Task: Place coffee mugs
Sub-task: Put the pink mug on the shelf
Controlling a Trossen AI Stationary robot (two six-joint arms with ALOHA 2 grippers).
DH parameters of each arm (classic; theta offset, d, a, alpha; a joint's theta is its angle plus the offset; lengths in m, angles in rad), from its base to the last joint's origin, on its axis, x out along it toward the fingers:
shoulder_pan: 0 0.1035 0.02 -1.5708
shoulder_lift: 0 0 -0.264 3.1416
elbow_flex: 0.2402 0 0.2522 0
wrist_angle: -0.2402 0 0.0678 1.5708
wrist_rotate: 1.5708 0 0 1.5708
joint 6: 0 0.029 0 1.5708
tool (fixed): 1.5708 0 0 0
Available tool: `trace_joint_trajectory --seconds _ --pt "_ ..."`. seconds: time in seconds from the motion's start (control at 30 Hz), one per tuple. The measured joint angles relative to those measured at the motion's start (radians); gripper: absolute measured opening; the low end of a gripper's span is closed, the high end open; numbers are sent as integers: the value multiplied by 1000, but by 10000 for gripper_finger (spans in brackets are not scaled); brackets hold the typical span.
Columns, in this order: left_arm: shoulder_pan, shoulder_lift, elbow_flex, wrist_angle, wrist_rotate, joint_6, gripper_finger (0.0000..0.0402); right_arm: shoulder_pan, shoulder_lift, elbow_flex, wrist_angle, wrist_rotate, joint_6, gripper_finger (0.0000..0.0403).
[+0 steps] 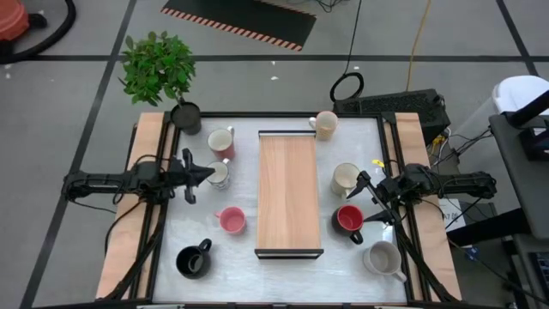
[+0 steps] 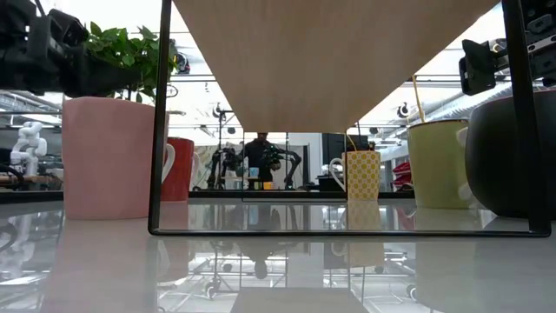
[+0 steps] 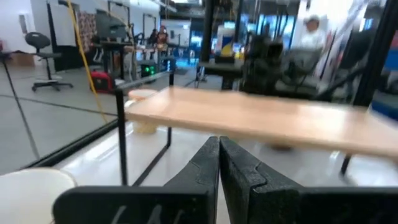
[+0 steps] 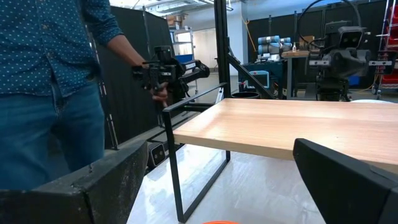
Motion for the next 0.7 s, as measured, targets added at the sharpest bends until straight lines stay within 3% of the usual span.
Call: trace_joint_trajectory --seconds 0.33,0.53,0.7 --pt "-52 65 77 8 -41 15 19 0 0 0 0 0 0 390" --pt "-71 195 234 -22 -34 1 19 0 0 0 0 0 0 390" --pt "-72 315 405 -146 -34 -104 19 0 0 0 0 0 0 390"
